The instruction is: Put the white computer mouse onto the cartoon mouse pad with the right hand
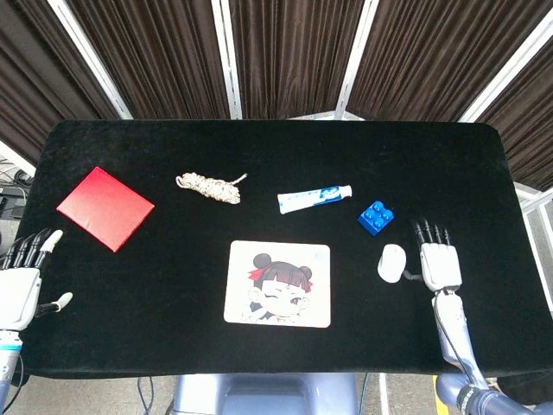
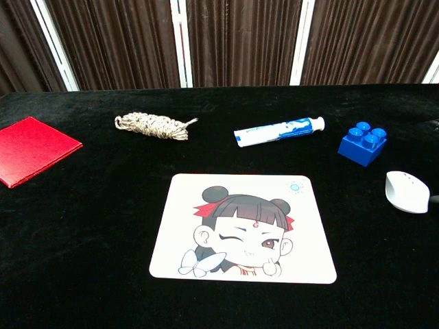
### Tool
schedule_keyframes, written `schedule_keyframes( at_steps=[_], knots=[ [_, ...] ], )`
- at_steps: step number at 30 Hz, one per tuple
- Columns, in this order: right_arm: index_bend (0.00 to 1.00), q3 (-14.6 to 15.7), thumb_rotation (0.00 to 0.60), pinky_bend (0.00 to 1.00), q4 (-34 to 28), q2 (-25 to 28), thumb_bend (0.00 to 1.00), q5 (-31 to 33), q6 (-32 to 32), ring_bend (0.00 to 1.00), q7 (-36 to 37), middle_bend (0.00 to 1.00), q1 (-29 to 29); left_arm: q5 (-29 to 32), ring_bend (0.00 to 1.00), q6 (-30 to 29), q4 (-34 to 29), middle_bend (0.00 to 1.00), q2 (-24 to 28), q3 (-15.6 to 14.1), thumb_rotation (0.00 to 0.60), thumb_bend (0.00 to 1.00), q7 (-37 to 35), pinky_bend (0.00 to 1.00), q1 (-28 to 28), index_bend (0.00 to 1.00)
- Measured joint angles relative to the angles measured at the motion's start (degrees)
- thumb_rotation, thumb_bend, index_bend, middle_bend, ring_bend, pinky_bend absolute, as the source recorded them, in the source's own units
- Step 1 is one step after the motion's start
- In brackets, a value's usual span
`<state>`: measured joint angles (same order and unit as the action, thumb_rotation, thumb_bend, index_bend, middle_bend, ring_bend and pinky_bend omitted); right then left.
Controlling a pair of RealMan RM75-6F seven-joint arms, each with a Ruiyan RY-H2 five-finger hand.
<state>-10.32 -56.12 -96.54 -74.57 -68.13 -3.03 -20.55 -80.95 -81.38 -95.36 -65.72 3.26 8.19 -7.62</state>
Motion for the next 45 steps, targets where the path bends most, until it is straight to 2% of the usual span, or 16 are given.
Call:
schedule_keyframes(
  at_steps=[8, 11, 19, 30, 45],
  knots=[
    [0.01, 1.0, 0.600, 0.00, -8.6, 2.8, 0.00, -0.8, -2.0, 0.00, -2.0, 0.00, 1.5, -0.3, 0.00, -0.1, -0.3, 0.00, 0.0, -0.1, 0.600, 0.17, -0.2, 0.00, 0.0, 0.00],
    [0.01, 0.9, 0.600, 0.00, -9.4, 2.7, 0.00, -0.8, -2.5, 0.00, -2.8, 0.00, 1.5, -0.5, 0.00, -0.4, -0.5, 0.00, 0.1, -0.2, 0.600, 0.17, -0.3, 0.00, 0.1, 0.00],
    [0.01, 0.1, 0.600, 0.00, -6.6, 0.5, 0.00, -0.2, -2.6, 0.00, -3.9, 0.00, 0.7, -0.6, 0.00, -0.1, -0.4, 0.00, 0.2, -0.2, 0.600, 0.17, -0.7, 0.00, 0.1, 0.00],
    [0.01, -0.4, 0.600, 0.00, -6.5, 1.4, 0.00, 0.4, -4.1, 0.00, -4.8, 0.00, 1.4, -0.7, 0.00, -0.1, -0.5, 0.00, 0.2, -0.3, 0.600, 0.17, -0.7, 0.00, 0.1, 0.00],
    [0.01, -0.4, 0.600, 0.00, -5.0, 0.4, 0.00, 2.5, -0.9, 0.00, -5.7, 0.00, 0.9, -0.4, 0.00, 0.5, -0.4, 0.00, -0.1, -0.4, 0.600, 0.17, -0.3, 0.00, -0.1, 0.00]
  ],
)
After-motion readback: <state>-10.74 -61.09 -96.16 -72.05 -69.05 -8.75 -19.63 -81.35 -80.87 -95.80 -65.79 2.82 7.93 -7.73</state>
